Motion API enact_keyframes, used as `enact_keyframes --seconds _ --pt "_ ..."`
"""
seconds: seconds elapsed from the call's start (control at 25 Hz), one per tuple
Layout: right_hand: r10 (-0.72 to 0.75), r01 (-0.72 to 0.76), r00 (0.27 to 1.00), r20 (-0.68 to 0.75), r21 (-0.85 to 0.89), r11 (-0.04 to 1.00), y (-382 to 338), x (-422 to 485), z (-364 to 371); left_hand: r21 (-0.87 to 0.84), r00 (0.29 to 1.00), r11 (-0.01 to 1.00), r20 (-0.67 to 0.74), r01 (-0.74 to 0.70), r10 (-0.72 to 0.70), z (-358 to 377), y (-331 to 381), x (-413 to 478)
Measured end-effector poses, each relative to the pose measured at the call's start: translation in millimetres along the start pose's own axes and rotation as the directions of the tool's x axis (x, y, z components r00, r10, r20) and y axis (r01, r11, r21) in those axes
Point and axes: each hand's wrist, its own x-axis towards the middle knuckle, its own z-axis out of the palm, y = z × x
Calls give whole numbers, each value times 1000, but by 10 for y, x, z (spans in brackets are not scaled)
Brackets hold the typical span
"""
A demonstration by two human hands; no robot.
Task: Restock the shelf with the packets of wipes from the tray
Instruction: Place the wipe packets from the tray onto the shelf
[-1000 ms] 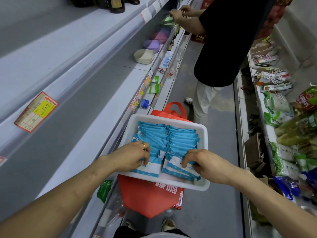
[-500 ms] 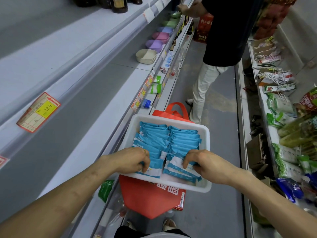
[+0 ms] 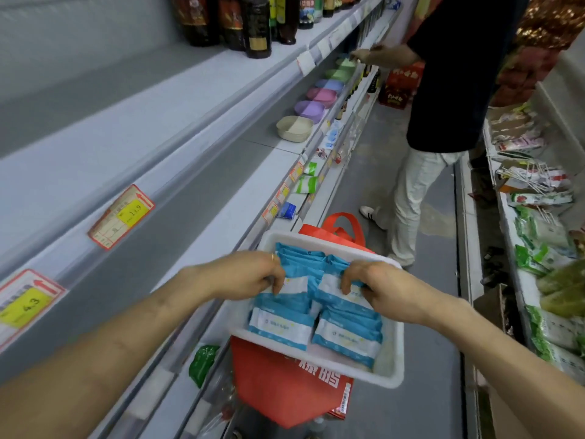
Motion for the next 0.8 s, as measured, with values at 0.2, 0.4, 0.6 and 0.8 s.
enact_keyframes --seconds 0.2,0.4,0.6,0.8 --pt "-134 124 987 -89 -115 986 -407 521 -895 138 976 987 -212 77 -47 -1206 121 -412" --pt "-324 280 933 -159 -248 927 -1125 1016 -1798 245 915 940 -381 238 -133 -2126 261 -1194" --pt "-490 414 853 -177 -342 844 -2040 1473 -2338 227 841 881 -464 415 -277 -2482 259 -2229" --pt "-694 628 715 -87 -358 691 -3054 1933 -2342 47 692 809 -548 586 -469 -2434 252 -3472"
